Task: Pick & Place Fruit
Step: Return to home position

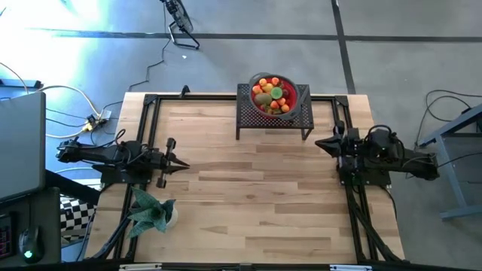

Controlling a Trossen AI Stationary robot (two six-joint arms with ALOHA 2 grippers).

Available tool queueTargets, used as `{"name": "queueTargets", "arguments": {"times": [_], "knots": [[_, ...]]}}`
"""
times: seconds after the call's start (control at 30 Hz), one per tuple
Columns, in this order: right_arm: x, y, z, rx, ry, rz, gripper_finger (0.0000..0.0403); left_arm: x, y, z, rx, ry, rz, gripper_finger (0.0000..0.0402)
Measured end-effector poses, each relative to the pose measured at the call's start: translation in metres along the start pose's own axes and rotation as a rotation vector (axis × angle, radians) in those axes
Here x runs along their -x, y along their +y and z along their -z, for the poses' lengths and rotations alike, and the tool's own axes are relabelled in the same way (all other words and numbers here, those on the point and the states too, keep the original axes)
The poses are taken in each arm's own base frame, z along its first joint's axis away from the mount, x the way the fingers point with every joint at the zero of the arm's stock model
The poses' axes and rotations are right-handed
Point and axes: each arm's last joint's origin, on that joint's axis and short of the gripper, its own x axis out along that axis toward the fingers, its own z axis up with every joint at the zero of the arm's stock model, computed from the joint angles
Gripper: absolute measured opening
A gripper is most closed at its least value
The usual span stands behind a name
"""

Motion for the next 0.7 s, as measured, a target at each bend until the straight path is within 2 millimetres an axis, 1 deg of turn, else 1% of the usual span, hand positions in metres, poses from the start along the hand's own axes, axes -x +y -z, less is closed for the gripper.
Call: {"name": "queueTargets", "arguments": {"times": [0.27,0.33,0.47,0.7], "knots": [[-0.001,-0.002,0.008,0.003,0.052,0.015,0.0005,0.000,0.000,0.000,0.000,0.001,0.000,0.0024],[-0.005,-0.004,0.017,-0.001,0.060,0.016,0.0005,0.000,0.000,0.000,-0.001,0.001,0.000,0.0024],[-0.014,-0.009,0.043,-0.016,0.072,0.020,0.0005,0.000,0.000,0.001,-0.001,0.001,0.000,0.0024],[-0.021,-0.014,0.067,-0.016,0.060,0.017,0.0005,0.000,0.000,0.001,-0.003,0.001,0.000,0.0024]]}}
